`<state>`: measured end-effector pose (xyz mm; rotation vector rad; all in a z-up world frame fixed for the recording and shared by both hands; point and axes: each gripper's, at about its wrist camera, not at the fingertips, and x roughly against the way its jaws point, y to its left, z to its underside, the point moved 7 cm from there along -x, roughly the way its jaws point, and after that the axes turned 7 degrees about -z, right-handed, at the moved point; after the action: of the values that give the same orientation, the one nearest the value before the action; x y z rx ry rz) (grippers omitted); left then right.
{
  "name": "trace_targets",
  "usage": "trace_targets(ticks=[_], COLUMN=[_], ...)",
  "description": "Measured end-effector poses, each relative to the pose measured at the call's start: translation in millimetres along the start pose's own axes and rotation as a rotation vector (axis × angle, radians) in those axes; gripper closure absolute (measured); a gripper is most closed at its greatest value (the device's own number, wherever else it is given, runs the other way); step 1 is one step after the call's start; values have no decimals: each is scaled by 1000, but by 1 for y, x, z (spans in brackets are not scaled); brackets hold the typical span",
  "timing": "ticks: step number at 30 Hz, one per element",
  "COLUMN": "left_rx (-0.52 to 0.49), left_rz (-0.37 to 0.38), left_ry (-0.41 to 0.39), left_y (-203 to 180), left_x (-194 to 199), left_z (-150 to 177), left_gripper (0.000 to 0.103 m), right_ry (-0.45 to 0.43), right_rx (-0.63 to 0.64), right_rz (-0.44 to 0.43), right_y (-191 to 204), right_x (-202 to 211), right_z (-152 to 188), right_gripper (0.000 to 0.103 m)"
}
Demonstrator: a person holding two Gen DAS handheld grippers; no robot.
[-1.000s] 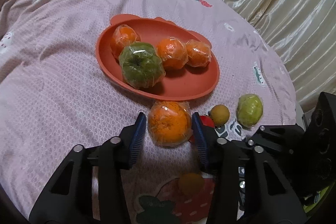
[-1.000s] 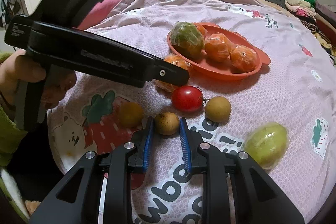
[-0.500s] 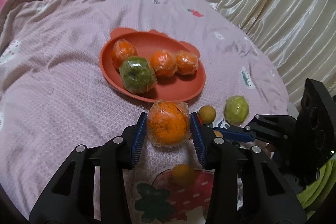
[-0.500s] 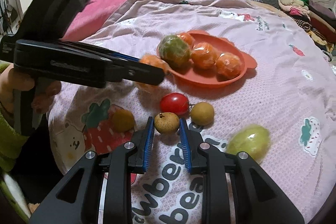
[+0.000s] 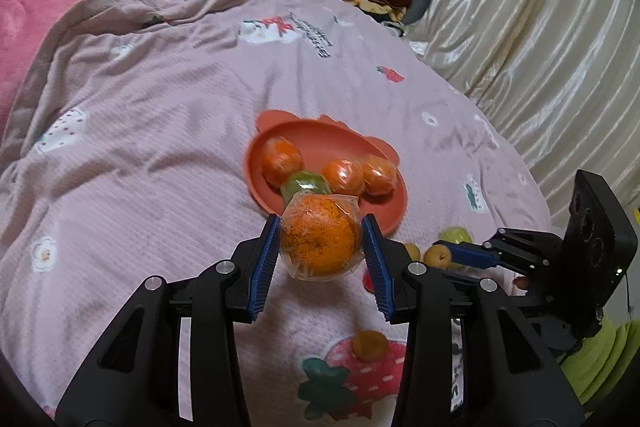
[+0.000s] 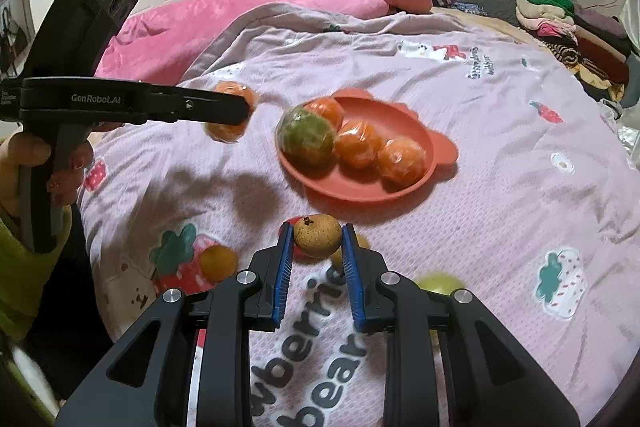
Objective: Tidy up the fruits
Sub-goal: 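Lift and carry the mandarin and the brown fruit over the plate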
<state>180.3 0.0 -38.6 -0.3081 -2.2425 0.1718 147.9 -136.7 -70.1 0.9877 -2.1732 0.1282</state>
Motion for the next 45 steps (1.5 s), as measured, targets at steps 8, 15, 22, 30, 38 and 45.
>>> trace_targets(ticks=[8,15,22,30,38,45], left_rx=[23,40,22,14,2,7], left_rz=[-26,-53,-68,-66,-50,-36], left_ry=[1,23,49,69,73,63], left_y=[10,21,20,18,12,13], left_x=[-7,-20,-41,-56,-65,-68], left_z=[-13,-20,-30,-38,-38,-39], left_gripper=[70,70,70,70,70,70], right_ry=[-41,-71,-78,-76,-49,-24], right_rx=[10,-12,-17,-18,-27,-27], right_rz=[26,54,64,71,89,93], right_y=[-10,-30,-41,-48,-60,-68], right_x=[7,11,8,2,-13,-29], right_z=[-22,-39,-48,-56,-59,-65], right_gripper=[80,80,80,80,80,80])
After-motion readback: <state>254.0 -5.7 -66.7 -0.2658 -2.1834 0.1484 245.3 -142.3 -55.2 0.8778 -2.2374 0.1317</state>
